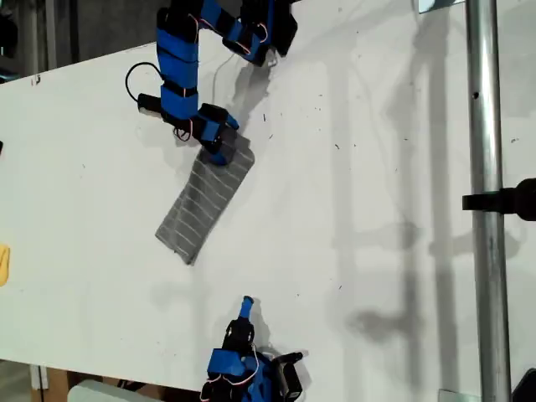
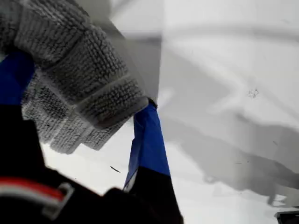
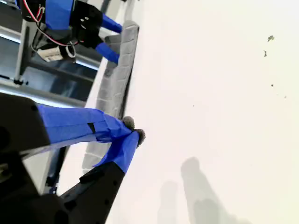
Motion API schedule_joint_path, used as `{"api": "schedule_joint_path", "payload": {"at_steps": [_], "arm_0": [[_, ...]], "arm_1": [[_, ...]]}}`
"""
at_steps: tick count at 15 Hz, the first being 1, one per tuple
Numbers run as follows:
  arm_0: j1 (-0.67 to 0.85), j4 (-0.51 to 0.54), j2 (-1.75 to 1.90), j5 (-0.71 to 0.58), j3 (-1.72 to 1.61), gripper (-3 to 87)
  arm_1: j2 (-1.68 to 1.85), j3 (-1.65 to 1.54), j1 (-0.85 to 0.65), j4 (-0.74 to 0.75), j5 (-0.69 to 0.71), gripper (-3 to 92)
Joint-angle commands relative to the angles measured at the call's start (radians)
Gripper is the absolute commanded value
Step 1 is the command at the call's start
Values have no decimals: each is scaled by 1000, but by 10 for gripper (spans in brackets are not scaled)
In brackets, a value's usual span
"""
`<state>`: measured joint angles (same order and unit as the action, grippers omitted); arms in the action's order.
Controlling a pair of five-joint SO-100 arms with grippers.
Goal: Grasp corners of a towel and fold twice.
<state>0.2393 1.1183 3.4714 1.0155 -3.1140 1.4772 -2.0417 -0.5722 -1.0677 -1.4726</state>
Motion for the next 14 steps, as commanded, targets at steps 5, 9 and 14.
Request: {"api": "schedule_joint_path", "payload": {"at_steps": [5, 9, 14], "arm_0": [[-9, 5, 8, -2, -8, -27], [-9, 5, 8, -3, -8, -27], [-11, 5, 8, -5, -8, -27]], "arm_1": [[20, 51, -57, 94, 124, -2], [408, -17, 106, -376, 101, -2], [704, 95, 189, -758, 37, -2]]}}
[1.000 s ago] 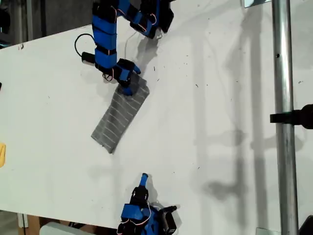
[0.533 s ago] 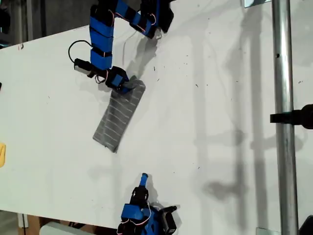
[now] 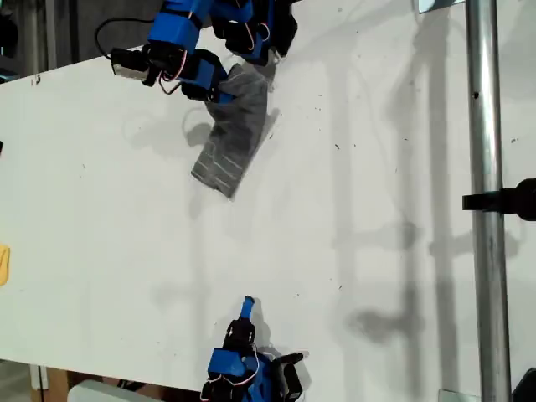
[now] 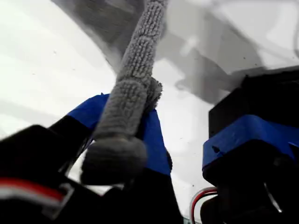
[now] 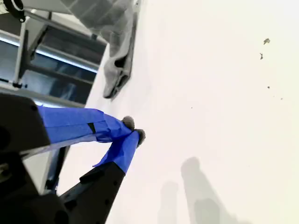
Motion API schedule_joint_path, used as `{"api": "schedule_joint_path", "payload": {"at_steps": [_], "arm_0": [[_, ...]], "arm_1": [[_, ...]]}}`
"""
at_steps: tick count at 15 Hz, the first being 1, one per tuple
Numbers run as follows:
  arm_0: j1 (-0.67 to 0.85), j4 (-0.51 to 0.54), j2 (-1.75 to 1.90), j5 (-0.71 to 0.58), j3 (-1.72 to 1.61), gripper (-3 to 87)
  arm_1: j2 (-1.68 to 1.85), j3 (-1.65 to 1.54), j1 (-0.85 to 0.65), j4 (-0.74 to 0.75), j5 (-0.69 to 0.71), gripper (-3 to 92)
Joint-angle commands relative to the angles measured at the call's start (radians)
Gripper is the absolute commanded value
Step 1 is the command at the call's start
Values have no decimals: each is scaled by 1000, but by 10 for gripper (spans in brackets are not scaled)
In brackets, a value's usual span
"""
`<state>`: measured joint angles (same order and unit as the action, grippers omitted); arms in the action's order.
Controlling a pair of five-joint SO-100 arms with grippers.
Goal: Grasp corners of a towel and fold twice.
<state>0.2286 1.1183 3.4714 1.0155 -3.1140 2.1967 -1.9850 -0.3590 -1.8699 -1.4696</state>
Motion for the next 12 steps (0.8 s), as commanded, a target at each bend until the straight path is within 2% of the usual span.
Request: {"api": "schedule_joint_path", "payload": {"at_steps": [1, 3, 7, 11, 12], "arm_0": [[-3, 5, 8, -5, -8, -27], [-12, 5, 8, 2, -8, -27], [-5, 5, 8, -2, -8, -27], [-5, 6, 8, -2, -8, -27], [-5, 6, 8, -3, -8, -27]], "arm_1": [[-94, 31, -51, 155, 71, -2], [-264, 35, -75, 399, 120, -2], [-485, 104, -107, 758, 164, -2], [-580, 152, -126, 925, 229, 12], [-597, 198, -126, 927, 235, 135]]}}
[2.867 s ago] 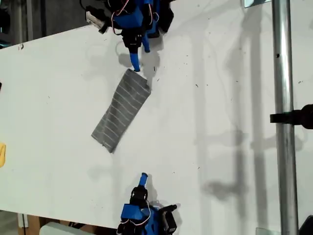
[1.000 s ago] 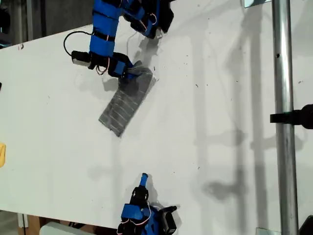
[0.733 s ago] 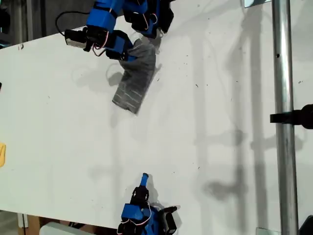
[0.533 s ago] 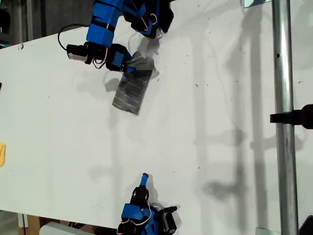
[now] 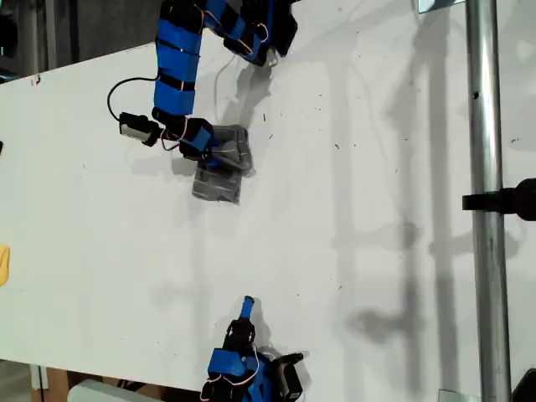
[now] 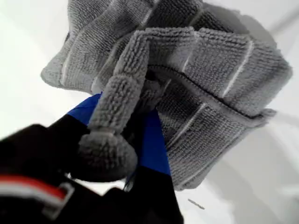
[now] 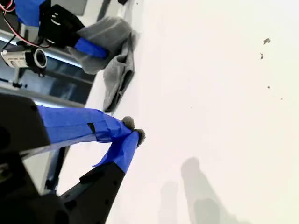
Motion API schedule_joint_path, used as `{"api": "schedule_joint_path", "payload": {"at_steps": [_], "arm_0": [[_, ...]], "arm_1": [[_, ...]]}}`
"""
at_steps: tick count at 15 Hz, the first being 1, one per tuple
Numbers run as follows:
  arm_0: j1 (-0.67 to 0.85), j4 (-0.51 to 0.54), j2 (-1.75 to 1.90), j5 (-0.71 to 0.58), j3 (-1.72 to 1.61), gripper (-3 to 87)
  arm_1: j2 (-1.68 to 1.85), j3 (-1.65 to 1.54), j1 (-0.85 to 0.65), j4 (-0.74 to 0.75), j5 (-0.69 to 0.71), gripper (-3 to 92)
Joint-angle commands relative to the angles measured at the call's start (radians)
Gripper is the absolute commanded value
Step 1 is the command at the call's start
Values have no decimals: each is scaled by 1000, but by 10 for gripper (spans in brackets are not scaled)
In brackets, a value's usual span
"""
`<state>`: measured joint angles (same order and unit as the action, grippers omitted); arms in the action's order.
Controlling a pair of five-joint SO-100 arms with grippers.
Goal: Grasp corners of a towel and fold twice.
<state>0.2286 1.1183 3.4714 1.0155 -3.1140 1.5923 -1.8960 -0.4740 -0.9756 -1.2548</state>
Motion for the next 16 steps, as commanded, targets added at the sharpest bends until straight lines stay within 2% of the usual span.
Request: {"api": "schedule_joint_path", "payload": {"at_steps": [1, 2, 3, 5, 6, 8, 9, 10, 11, 13, 14, 15, 16], "arm_0": [[-3, 6, 8, -3, -8, -27], [0, 6, 8, -5, -8, -27], [0, 8, 8, -5, -8, -27], [2, 8, 8, -5, -8, -27], [2, 8, 8, -5, -8, -27], [6, 9, 8, 8, -8, 15], [6, 9, 8, 12, -8, 15], [6, 9, 8, 34, -6, 15], [6, 23, 8, 120, -6, 15], [3, 64, 8, 356, -6, 15], [8, 135, 8, 442, -6, 15], [3, 169, 6, 436, -6, 15], [5, 169, 6, 405, -6, 15]], "arm_1": [[34, 158, -8, 40, 8, 234], [98, 187, -3, 75, 5, 282], [156, 183, -6, 169, 137, 495], [264, 190, -57, 137, 158, 258], [325, 190, -81, 107, 179, 193], [440, 120, -114, 20, 193, 174], [535, 14, -118, -3, 198, 116], [673, -137, -106, -5, 198, -3], [853, -318, -83, -21, 184, -3], [1261, -670, -28, -152, 43, -3], [1473, -785, -6, -301, -21, -3], [1704, -861, 8, -463, -43, -3], [1671, -877, 28, -466, -29, 5]]}}
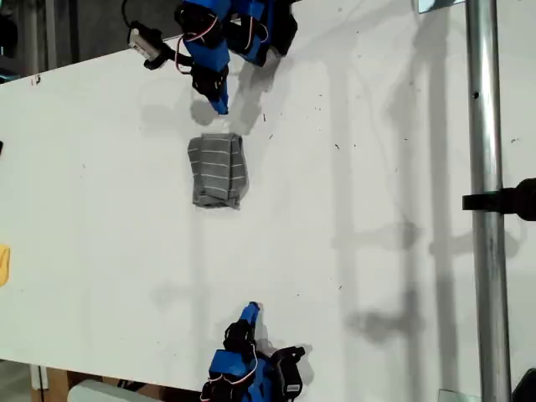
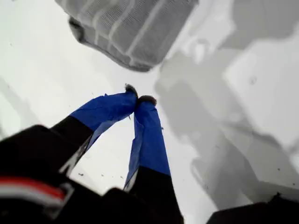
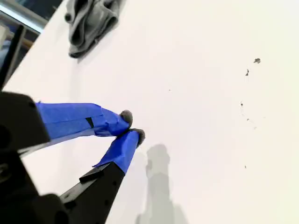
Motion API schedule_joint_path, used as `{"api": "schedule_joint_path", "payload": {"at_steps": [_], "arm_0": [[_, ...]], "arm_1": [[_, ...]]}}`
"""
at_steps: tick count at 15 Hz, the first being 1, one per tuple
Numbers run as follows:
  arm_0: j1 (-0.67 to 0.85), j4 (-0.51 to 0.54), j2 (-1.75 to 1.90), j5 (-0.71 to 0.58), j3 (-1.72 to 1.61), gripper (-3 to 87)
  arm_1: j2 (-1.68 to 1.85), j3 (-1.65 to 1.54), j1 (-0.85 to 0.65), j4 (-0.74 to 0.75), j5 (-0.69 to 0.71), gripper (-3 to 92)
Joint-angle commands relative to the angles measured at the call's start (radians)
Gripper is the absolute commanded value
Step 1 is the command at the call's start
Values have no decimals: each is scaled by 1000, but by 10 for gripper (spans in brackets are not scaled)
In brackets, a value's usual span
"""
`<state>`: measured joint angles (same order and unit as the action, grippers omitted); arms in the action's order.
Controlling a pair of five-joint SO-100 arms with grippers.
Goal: Grasp corners of a towel and fold twice.
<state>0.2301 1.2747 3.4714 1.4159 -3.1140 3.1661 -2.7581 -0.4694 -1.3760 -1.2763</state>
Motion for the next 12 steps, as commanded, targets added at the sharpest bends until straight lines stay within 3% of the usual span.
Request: {"api": "schedule_joint_path", "payload": {"at_steps": [1, 2, 3, 4, 6, 12], "arm_0": [[9, 12, 6, 18, -6, 15], [11, 12, 6, 25, -6, 15], [15, 14, 6, 89, -6, 15], [15, 14, 6, -55, -6, 15], [11, 11, 6, -488, -6, 15], [12, 11, 6, -479, -6, 14]], "arm_1": [[124, -75, 38, -55, -69, 19], [124, -143, 48, -74, -166, 44], [110, -137, 86, -75, -176, 61], [121, -132, 117, -80, -184, 62], [121, -135, 172, -80, -184, 62], [121, -135, 235, -80, -184, 62]]}}
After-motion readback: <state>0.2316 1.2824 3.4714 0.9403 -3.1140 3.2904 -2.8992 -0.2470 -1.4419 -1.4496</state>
